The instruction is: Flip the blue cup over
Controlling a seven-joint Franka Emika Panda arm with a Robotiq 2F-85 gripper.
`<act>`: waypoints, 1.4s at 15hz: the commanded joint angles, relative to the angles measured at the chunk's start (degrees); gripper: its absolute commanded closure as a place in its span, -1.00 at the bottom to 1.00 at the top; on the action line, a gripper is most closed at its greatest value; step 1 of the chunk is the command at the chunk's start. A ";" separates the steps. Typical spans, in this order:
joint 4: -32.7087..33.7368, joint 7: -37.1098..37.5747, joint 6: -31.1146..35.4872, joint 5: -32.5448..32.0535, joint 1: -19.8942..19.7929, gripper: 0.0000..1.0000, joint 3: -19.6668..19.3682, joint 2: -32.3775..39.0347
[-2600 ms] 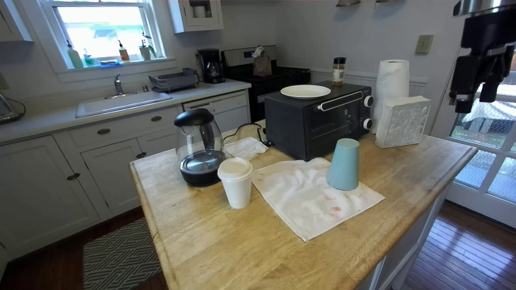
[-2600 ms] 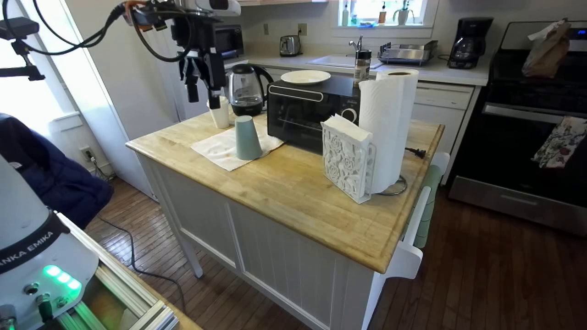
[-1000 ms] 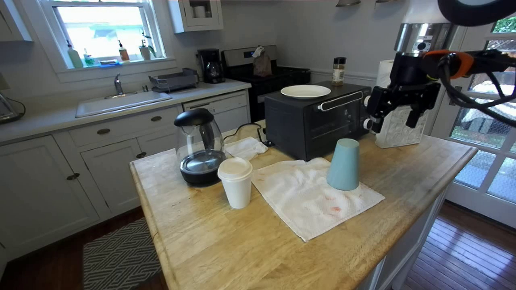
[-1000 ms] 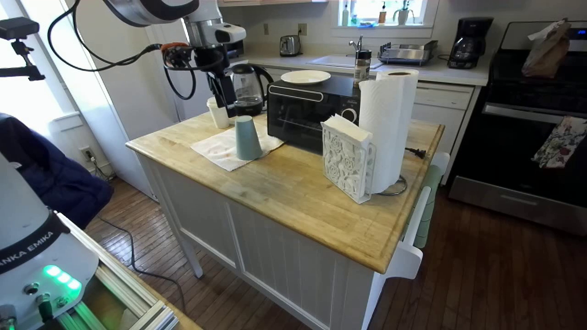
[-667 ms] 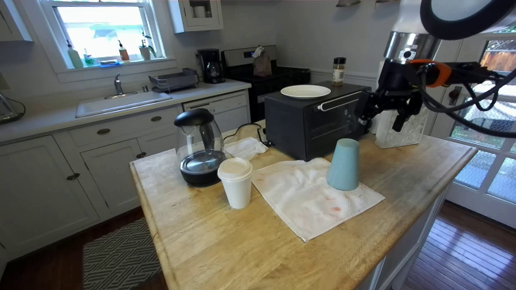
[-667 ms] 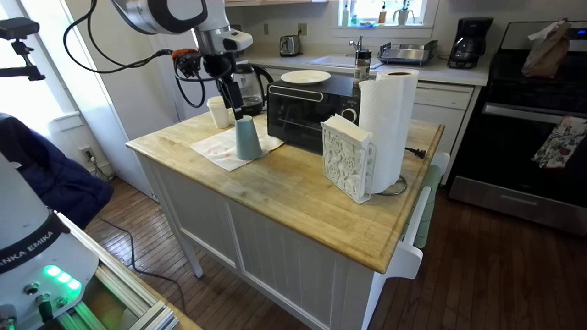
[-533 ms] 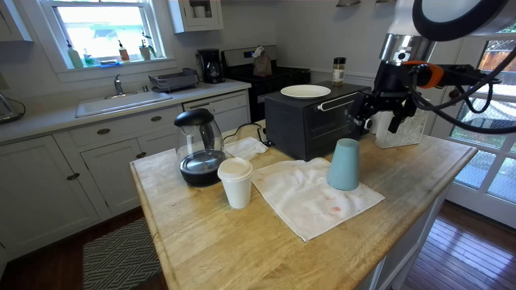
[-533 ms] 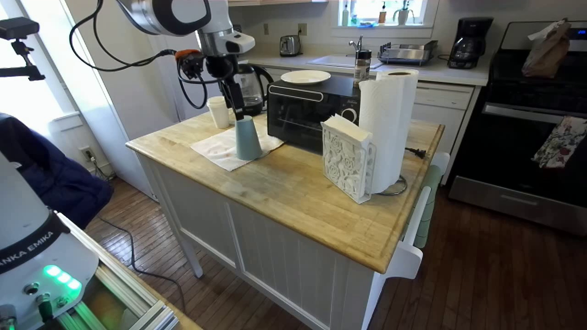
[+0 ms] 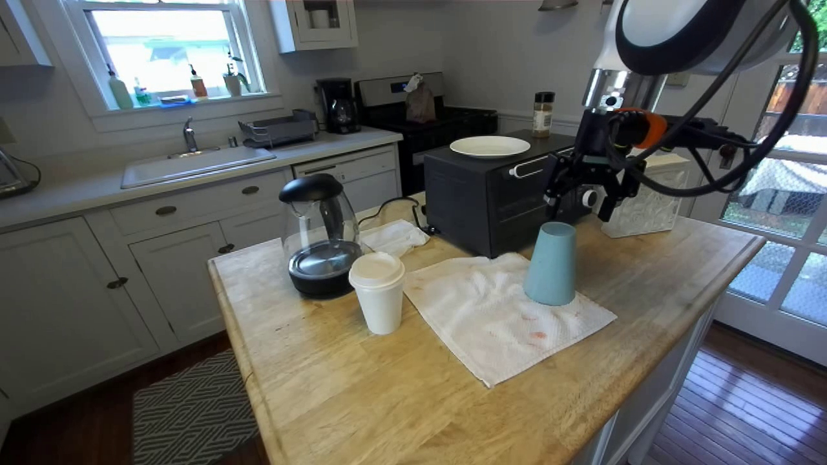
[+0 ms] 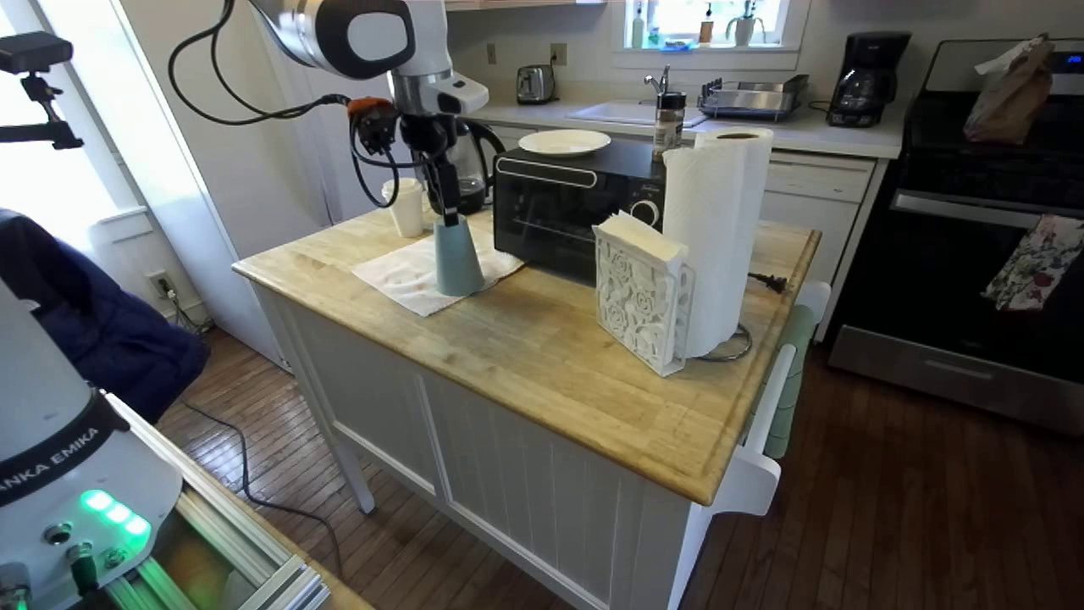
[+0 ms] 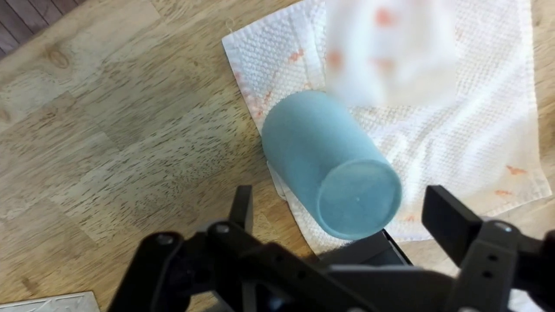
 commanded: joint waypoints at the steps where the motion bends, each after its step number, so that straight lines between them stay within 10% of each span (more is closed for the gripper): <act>1: 4.39 -1.78 -2.38 3.23 0.83 -1.00 -0.92 3.91; 18: 13.67 -1.29 -9.69 7.97 0.40 -1.00 -1.24 13.62; 21: 14.66 -0.59 -11.09 7.74 0.51 -0.40 -1.63 14.66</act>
